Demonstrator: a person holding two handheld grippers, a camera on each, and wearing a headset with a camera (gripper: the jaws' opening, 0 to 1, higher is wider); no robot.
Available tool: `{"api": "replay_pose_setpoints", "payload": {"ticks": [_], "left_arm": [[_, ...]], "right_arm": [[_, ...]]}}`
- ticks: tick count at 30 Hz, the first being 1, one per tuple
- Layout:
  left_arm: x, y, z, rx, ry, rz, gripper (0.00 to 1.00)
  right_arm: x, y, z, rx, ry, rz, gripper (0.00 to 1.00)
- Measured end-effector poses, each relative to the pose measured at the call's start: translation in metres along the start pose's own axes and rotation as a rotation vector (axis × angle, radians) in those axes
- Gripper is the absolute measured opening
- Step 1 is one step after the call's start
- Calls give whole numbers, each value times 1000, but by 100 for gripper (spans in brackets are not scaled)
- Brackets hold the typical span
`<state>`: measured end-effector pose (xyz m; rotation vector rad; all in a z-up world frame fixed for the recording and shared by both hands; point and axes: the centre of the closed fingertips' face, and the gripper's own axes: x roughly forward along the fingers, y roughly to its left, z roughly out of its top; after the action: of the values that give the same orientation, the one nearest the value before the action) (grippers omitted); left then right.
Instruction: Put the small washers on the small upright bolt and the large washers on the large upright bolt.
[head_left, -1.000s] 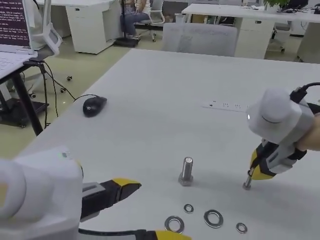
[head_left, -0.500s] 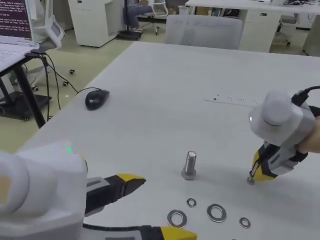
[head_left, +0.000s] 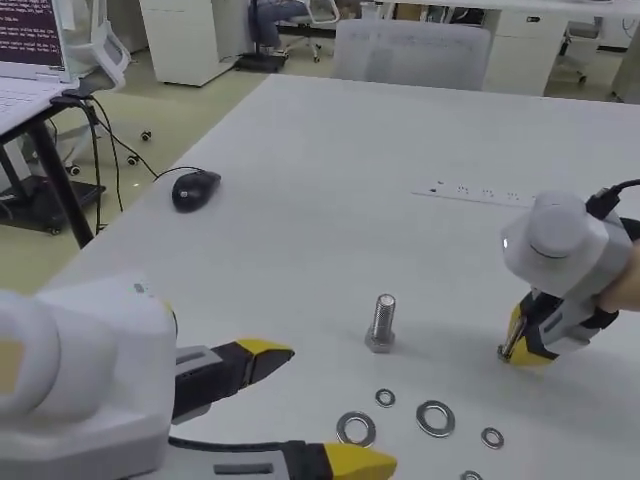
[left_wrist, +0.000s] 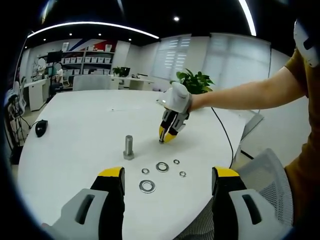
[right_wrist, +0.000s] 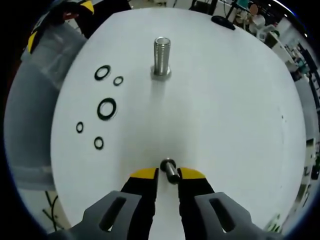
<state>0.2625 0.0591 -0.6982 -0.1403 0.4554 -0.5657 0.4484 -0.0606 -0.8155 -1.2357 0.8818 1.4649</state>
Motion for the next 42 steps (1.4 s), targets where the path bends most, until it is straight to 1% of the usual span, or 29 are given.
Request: {"api": "replay_pose_setpoints", "payload": {"ticks": [5, 10, 16, 19, 24, 27, 30, 32, 34, 36, 39, 41, 42], "left_arm": [[-1, 0, 0, -1, -2, 0, 70], [-4, -1, 1, 7, -3, 1, 70], [-7, -6, 3, 19, -8, 0, 70], [-8, -8, 3, 27, -6, -1, 70], [-10, -12, 6, 34, -13, -5, 70], [-11, -15, 6, 39, -10, -7, 70], [-13, -18, 10, 44, -20, -9, 70], [-14, -18, 11, 46, -22, -8, 70], [-15, -19, 14, 39, -31, -12, 70], [-17, -20, 17, 54, -37, -6, 70], [-20, -22, 20, 58, -44, -6, 70], [-22, -23, 20, 62, -43, -4, 70], [-23, -23, 20, 64, -43, -3, 70]], "right_arm": [[-2, 1, 0, 8, -5, -8, 18], [-9, 3, 0, 19, -12, -20, 18], [-16, 10, -1, 24, -16, -34, 19], [-19, 15, -3, 33, -20, -32, 19], [-25, 27, -5, 30, -21, -37, 19], [-30, 36, -2, 30, -33, -38, 19], [-32, 40, 0, 19, -40, -39, 19], [-34, 46, 2, 12, -48, -42, 19], [-36, 55, 6, 12, -71, -35, 18], [-35, 61, 6, 5, -69, -27, 19], [-35, 73, 8, -7, -65, -12, 19], [-35, 86, 13, -21, -69, 7, 19], [-35, 90, 16, -30, -74, 11, 19]]}}
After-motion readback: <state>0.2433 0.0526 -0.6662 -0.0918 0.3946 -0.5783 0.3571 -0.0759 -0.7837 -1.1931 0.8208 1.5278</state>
